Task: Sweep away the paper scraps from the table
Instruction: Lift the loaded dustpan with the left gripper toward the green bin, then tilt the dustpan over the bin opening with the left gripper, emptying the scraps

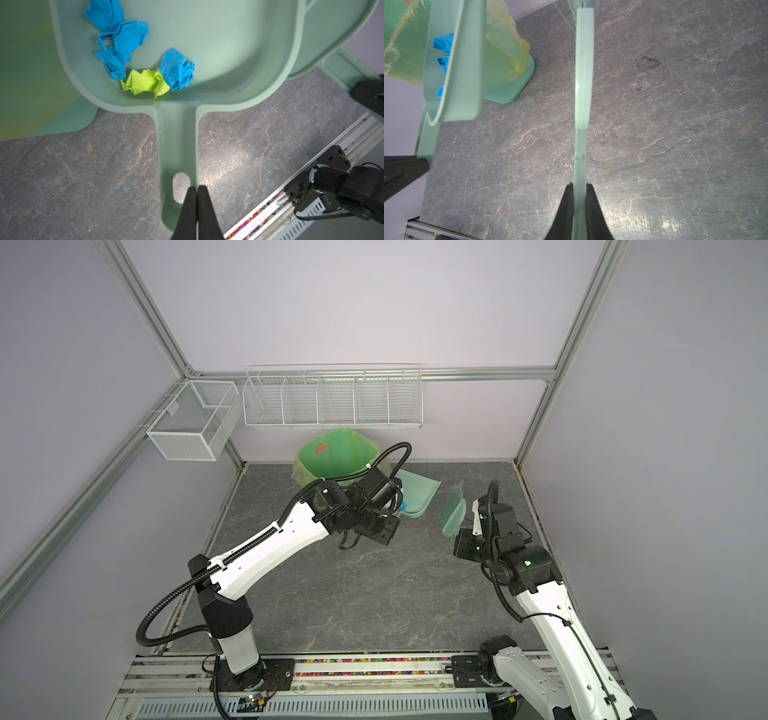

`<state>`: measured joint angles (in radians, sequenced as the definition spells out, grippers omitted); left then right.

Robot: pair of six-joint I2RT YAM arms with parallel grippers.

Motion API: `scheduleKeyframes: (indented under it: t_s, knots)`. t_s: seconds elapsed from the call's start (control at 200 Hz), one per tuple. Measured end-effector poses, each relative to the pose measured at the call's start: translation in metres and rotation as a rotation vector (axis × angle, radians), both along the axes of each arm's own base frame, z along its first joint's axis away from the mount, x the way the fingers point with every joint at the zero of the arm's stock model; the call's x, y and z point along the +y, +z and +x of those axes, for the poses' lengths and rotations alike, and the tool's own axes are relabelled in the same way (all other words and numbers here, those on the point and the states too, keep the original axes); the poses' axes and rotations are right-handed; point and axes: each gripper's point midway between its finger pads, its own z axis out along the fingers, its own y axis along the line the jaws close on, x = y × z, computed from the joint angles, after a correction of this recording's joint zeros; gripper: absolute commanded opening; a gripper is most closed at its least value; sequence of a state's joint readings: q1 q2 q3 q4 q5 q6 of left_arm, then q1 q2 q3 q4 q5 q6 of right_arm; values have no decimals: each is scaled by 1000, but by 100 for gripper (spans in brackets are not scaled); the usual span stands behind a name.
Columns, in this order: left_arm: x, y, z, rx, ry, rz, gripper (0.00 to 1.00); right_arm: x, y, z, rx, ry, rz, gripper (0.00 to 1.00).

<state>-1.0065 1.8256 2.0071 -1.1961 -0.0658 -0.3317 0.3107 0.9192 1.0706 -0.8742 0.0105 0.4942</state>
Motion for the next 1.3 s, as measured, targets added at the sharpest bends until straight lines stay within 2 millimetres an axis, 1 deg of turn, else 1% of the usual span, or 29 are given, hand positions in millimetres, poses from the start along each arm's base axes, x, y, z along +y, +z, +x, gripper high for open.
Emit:
scheduleKeyframes:
  t_s: [0.295,0.42,0.495,0.55,0.755,0.83,0.91,1.13,1.3]
  knots:
    - [3,3,13,16,16,-40,0,-1,-9,-2,20,-3,-9,7]
    - [5,7,24,25,32,-79,0,-2,-14,-3,31,-3,-13,7]
    - [8,15,31,16,45,-112,0,-2,-19,-4,42,-4,-16,7]
    - [9,25,35,3,51,-147,0,-3,-21,-5,48,-4,-18,7]
    - [17,61,38,-8,53,-300,0,-3,-21,-7,45,-6,-13,7]
    - [24,71,42,-9,66,-353,0,-3,-21,-7,43,-8,-11,7]
    - [33,76,49,-6,92,-397,0,-3,-21,-7,44,-6,-9,7]
    - [57,76,62,18,162,-476,0,-2,-22,-8,49,-6,-5,7]
    - [76,81,71,32,213,-563,0,-2,-23,-8,53,-8,0,7]
